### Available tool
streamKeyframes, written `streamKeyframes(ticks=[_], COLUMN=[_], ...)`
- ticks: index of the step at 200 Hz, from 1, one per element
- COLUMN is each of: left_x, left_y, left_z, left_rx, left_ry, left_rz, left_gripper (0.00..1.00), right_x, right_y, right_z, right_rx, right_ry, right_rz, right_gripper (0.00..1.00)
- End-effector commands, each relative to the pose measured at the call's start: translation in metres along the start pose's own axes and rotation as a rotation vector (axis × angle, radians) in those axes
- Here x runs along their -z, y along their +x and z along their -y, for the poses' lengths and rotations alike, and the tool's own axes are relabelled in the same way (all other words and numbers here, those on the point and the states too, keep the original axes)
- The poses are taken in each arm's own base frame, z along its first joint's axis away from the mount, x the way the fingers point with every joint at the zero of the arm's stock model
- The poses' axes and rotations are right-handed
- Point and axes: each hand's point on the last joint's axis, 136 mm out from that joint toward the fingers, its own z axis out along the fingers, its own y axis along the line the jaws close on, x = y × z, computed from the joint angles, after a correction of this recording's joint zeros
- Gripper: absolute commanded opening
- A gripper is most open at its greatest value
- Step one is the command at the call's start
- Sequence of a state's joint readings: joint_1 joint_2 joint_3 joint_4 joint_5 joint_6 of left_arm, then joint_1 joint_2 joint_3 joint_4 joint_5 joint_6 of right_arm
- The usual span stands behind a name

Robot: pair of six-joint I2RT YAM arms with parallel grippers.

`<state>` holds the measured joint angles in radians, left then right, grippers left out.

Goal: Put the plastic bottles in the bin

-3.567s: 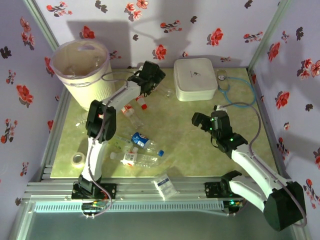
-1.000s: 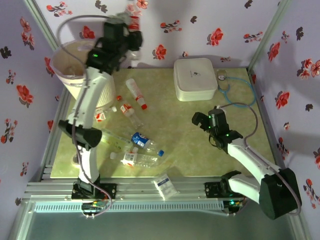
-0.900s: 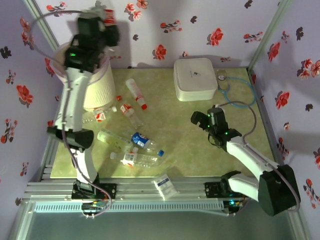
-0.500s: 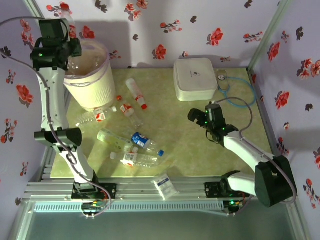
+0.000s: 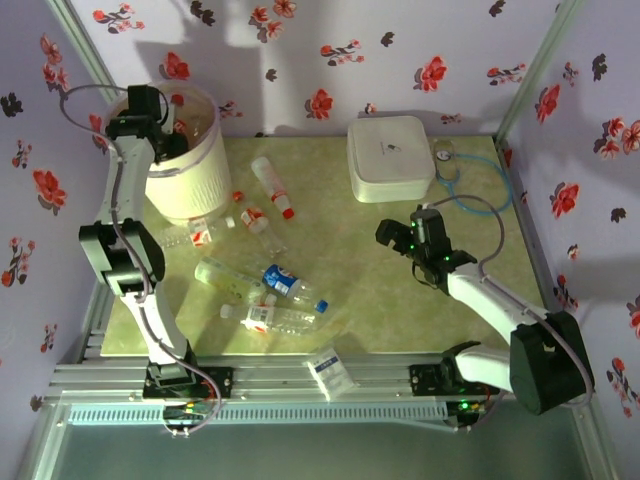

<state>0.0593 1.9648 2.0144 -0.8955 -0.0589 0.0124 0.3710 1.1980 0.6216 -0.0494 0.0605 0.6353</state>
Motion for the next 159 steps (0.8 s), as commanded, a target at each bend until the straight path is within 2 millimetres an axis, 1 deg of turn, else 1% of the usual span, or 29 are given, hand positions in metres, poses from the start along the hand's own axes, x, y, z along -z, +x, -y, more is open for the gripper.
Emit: streamKeyframes(ticks=[1, 3, 7, 12, 17, 21, 36, 43, 69, 85, 99, 124, 145, 159], left_x=[0.002, 0.002, 0.001, 0.002, 0.002, 0.002, 0.007, 0.009, 0.012, 0.017, 0.026, 0.056, 0.088, 0.102], left_y=[-0.004, -0.003, -0.004, -0.004, -0.005, -0.005, -0.01, -0.012, -0.016, -0.02, -0.027, -0.042, -0.056, -0.06], left_z=[0.001, 0.001, 0.001, 0.001, 0.001, 0.001, 0.002, 0.002, 0.005, 0.008, 0.009, 0.006, 0.003, 0.0], left_rx=[-0.027, -0.027, -0.029, -0.03, -0.029, -0.028, -0.033, -0.032, -0.034, -0.029, -0.023, -0.003, 0.006, 0.01], left_ry=[0.025, 0.024, 0.026, 0.027, 0.027, 0.028, 0.033, 0.032, 0.053, 0.071, 0.078, 0.075, 0.065, 0.054], left_rz=[0.029, 0.03, 0.033, 0.037, 0.042, 0.044, 0.062, 0.071, 0.08, 0.094, 0.121, 0.175, 0.247, 0.275], left_gripper=[0.17, 0.19, 0.28, 0.4, 0.56, 0.64, 0.83, 0.88, 1.0, 1.0, 1.0, 1.0, 1.0, 1.0], right_x=[0.002, 0.002, 0.003, 0.003, 0.003, 0.003, 0.003, 0.003, 0.003, 0.004, 0.005, 0.007, 0.008, 0.007], right_y=[-0.006, -0.006, -0.007, -0.007, -0.007, -0.006, -0.005, -0.004, -0.001, -0.002, -0.003, -0.003, -0.002, -0.002], right_z=[0.003, 0.003, 0.003, 0.003, 0.004, 0.004, 0.005, 0.006, 0.007, 0.006, 0.005, 0.006, 0.005, 0.005], right_rx=[0.015, 0.014, 0.014, 0.015, 0.015, 0.014, 0.013, 0.011, 0.007, 0.007, 0.009, 0.016, 0.018, 0.021], right_ry=[0.012, 0.012, 0.013, 0.013, 0.014, 0.015, 0.017, 0.02, 0.02, 0.016, 0.016, 0.019, 0.017, 0.016], right_rz=[0.029, 0.03, 0.032, 0.033, 0.033, 0.033, 0.029, 0.028, 0.019, 0.02, 0.02, 0.016, 0.013, 0.01], right_gripper=[0.99, 0.99, 0.99, 0.99, 0.99, 0.99, 0.99, 0.99, 0.99, 0.99, 0.99, 0.99, 0.99, 0.99])
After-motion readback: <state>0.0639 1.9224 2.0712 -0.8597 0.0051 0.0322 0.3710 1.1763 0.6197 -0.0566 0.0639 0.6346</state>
